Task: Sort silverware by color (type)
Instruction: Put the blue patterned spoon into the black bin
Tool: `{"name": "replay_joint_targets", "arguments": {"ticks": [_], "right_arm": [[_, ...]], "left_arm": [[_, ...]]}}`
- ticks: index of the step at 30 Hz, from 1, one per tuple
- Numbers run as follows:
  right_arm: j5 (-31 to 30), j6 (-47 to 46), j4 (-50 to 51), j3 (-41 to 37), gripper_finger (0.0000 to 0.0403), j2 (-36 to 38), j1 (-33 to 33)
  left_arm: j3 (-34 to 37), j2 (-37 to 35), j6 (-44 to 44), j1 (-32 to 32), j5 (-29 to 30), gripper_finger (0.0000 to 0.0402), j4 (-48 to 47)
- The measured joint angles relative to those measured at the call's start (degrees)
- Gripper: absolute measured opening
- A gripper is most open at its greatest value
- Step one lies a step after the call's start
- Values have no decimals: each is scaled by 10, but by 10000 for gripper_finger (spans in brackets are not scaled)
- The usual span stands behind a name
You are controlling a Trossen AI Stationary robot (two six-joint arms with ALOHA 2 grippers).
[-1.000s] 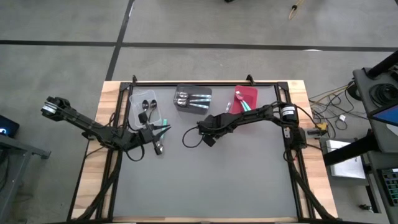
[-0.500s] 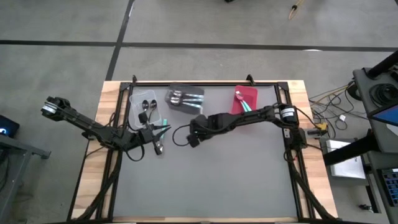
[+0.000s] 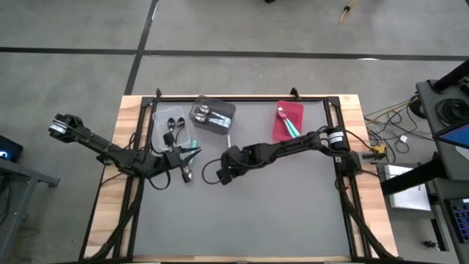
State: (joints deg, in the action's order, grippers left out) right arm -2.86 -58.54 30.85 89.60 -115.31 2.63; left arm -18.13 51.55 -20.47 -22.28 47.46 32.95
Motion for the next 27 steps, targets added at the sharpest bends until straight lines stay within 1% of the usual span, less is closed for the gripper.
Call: {"name": "replay_joint_targets", "arguments": {"ticks": [2,4,6,9,13,15,17,19,21,24,27], "right_arm": [[7,12,-3,0,12,0,8],[2,42,-6,0,12,1,15],[1,82,-22,0,12,4,19],[0,115,-40,0,12,8,24],[-1,150,-62,0,12,14,32],[-6,161,-70,0,10,23,35],[-32,179,-82,0,9,31,38],[-77,213,-81,0,9,35,40],[-121,225,-88,0,9,35,40],[-155,183,-98,0,9,31,33],[-172,156,-111,0,9,15,23]], "left_arm": [[0,0,0,0,0,13,0],[0,2,0,0,0,13,-3],[0,5,0,0,0,13,-15],[0,8,1,0,-6,13,-42],[0,11,3,0,-53,13,-116],[0,15,7,0,-65,13,-149],[0,20,15,0,-65,13,-173],[0,28,19,0,-64,13,-176],[0,32,19,0,-59,13,-176],[0,36,12,1,-37,13,-163],[0,35,2,1,8,13,-154]]}}
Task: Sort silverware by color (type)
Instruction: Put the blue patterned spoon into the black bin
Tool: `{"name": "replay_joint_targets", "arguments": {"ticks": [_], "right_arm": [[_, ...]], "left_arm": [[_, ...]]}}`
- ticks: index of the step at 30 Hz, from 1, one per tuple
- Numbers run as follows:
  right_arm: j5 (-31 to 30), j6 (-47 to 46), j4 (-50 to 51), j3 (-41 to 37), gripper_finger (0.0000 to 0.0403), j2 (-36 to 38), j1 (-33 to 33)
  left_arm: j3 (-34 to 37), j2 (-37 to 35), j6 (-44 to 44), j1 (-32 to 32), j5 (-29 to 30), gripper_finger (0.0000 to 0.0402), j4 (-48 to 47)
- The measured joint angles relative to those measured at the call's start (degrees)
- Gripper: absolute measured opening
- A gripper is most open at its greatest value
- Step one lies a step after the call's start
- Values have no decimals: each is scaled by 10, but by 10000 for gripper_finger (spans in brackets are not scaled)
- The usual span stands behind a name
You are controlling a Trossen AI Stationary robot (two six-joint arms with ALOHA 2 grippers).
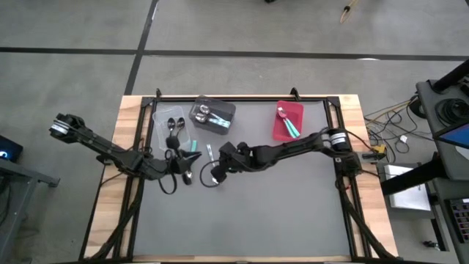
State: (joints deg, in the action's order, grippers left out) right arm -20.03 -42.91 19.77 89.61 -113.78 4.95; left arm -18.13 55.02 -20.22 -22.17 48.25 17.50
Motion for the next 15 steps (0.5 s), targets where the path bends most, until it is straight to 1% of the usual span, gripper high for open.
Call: {"name": "replay_joint_targets", "arguments": {"ticks": [4,7,10,15], "right_arm": [[-1,40,-74,0,9,-40,-5],[-10,71,-121,8,9,-70,-3],[-45,87,-118,29,9,-97,-7],[-53,102,-117,60,9,-131,-15]], "left_arm": [[-4,-5,-2,0,51,13,-1],[-19,-7,0,-1,58,13,0],[-39,-7,8,-2,54,13,-1],[-68,-7,28,-3,52,13,-13]]}}
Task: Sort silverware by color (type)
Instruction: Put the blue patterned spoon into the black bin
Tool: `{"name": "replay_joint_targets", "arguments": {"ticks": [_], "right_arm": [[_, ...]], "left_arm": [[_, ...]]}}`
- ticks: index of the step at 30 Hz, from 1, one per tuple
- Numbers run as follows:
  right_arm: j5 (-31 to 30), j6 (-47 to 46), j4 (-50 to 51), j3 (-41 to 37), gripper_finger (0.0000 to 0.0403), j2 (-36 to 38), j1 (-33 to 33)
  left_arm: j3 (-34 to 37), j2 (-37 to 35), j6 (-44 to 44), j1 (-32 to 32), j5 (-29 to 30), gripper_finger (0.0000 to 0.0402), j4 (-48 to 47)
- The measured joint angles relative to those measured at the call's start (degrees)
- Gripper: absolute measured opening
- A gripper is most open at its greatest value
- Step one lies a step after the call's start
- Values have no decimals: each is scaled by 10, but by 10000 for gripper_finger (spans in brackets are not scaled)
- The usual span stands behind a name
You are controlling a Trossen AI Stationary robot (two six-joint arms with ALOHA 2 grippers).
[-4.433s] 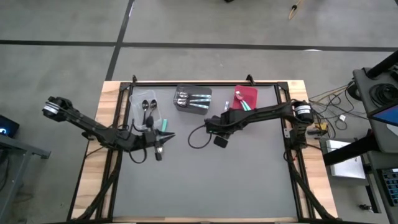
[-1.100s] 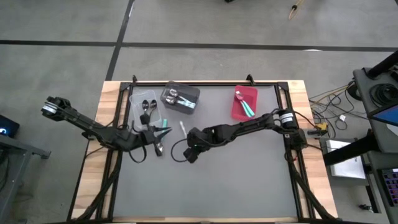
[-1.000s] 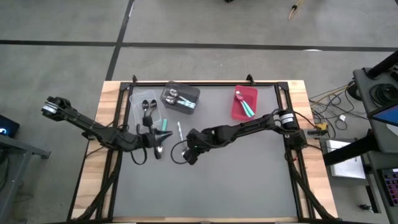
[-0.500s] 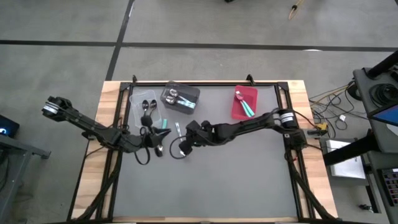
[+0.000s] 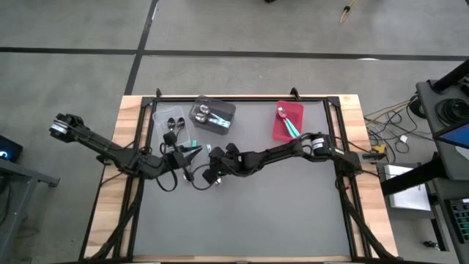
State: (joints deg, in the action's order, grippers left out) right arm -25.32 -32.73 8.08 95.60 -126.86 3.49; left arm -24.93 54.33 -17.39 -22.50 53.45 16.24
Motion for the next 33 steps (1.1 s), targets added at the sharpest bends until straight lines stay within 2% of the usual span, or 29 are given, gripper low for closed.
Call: {"name": "replay_joint_targets", "arguments": {"ticks": [6,12,16,22,27,30,33], "right_arm": [[-2,19,12,32,9,-36,-9],[-11,-1,69,47,9,-42,-12],[-35,-37,132,47,9,-30,-12],[-35,-88,222,46,9,-11,-10],[-32,-125,348,46,9,8,-10],[-15,-142,426,46,9,15,-9],[49,-150,484,46,9,22,-8]], "left_arm": [[-14,1,5,-17,0,13,-12],[-14,0,-1,-24,0,13,-14],[-14,1,-1,-24,0,13,-22],[-13,1,-1,-24,0,13,-25],[-13,1,-1,-25,0,13,-27],[-13,1,-1,-25,0,13,-27],[-13,1,-1,-25,0,13,-27]]}}
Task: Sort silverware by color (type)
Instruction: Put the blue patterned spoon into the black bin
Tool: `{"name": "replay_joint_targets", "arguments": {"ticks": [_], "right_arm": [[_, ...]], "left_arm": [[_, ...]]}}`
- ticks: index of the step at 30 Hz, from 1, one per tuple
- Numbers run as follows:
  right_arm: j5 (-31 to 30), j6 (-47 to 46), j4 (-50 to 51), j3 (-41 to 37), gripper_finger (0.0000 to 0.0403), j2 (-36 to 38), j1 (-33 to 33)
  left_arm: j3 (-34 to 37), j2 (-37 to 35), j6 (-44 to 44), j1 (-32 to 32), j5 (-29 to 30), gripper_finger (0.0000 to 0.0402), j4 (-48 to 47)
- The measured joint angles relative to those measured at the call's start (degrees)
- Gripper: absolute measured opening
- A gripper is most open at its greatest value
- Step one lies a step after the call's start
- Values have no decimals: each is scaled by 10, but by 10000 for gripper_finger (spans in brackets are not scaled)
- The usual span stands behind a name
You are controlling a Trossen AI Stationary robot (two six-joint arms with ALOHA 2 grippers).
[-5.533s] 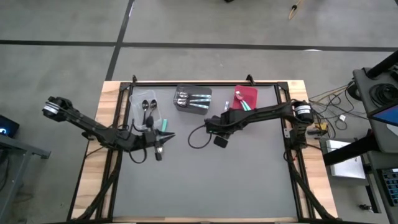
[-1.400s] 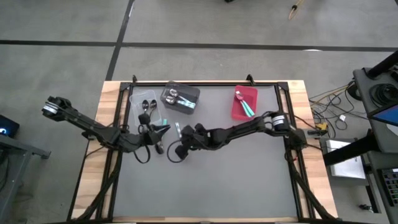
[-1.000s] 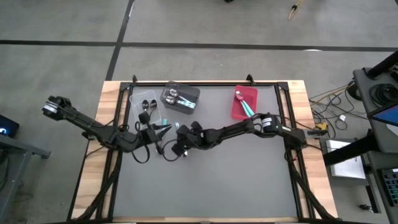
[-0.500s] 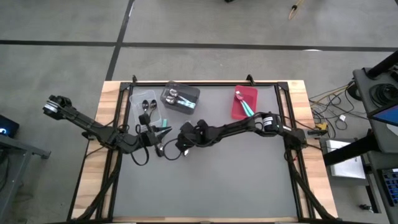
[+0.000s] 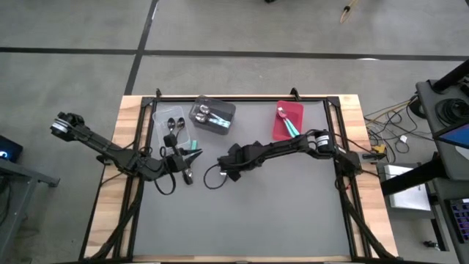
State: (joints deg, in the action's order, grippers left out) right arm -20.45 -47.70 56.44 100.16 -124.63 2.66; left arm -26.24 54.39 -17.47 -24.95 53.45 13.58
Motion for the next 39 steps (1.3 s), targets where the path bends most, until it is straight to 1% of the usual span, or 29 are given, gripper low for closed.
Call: {"name": "replay_joint_targets", "arguments": {"ticks": [2,3,6,9,13,19,24,27,29,33,36,39], "right_arm": [[63,0,25,0,9,2,2],[78,4,30,-1,9,2,6],[114,1,35,-1,9,5,16],[137,1,35,-1,9,11,23],[139,3,33,-2,9,33,27],[123,1,20,-2,9,66,22],[156,-40,-34,-1,18,91,10],[177,-46,-88,0,41,92,7],[194,-46,-103,0,63,92,10],[199,-87,-101,0,117,90,16],[208,-108,-101,-1,153,89,23],[211,-124,-104,-1,178,89,34]], "left_arm": [[0,0,0,0,0,13,0],[0,0,0,0,0,13,0],[0,0,0,0,0,13,0],[0,0,0,0,0,13,0],[0,0,0,0,0,13,0],[0,0,0,0,0,13,0],[0,-3,0,0,0,13,0],[-9,-11,0,-5,1,13,-1],[-18,-19,0,-15,1,13,2],[-30,-35,-3,-44,1,13,-4],[-43,-48,-25,-65,1,13,-16],[-53,-60,-50,-75,1,13,-16]]}}
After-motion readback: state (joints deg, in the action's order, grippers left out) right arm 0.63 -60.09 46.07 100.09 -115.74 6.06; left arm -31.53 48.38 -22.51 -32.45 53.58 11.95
